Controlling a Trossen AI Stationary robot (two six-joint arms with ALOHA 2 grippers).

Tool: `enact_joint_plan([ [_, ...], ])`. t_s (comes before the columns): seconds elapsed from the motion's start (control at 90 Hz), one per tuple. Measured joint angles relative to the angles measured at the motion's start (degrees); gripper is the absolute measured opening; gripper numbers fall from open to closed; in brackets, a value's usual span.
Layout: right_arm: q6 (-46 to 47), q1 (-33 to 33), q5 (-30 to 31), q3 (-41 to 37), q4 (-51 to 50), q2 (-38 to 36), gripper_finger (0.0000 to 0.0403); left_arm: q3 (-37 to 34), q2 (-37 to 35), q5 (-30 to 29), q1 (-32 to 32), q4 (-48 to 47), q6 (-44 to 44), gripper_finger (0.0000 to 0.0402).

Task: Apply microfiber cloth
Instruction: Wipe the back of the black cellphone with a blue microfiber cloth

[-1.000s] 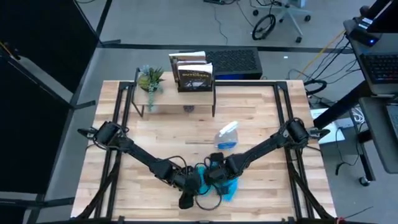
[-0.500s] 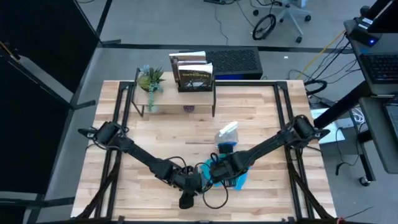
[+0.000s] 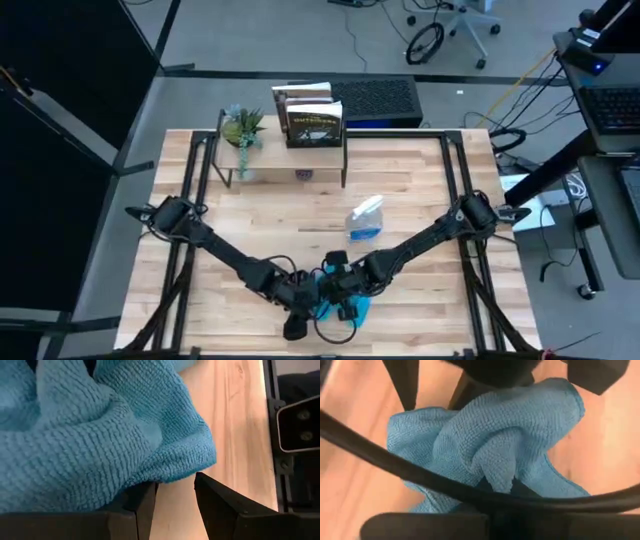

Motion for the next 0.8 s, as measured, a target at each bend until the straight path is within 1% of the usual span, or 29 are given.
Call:
enact_joint_plan([
  [0.3,-1.3,0.0,-0.3,0.0,7.0,2.2,0.0006,-0.1,0.0,0.5,-0.4,-0.5,0.6,0.0125],
  [0.378,-1.4,0.1,-0.2,0.1,7.1,3.4,0.0006,-0.1,0.0,0.5,-0.7,-0.5,0.4,0.0125],
  [0.456,-1.0,0.3,0.6,0.3,4.5,4.1,0.0006,0.0,0.0,0.6,-1.0,-0.6,-0.2,0.0125],
  [0.511,-0.2,0.1,1.2,0.4,-0.7,4.5,0.0006,0.2,0.0,0.3,-1.2,-0.5,-0.5,0.0125],
  [0.633,0.4,0.1,1.5,0.5,-7.1,4.0,0.0006,0.3,0.1,-0.6,-1.1,-0.1,0.1,0.0125],
  [0.8,0.1,0.1,1.4,0.4,-12.0,2.3,0.0006,0.3,0.1,-1.0,-1.0,-0.2,0.0,0.0125],
])
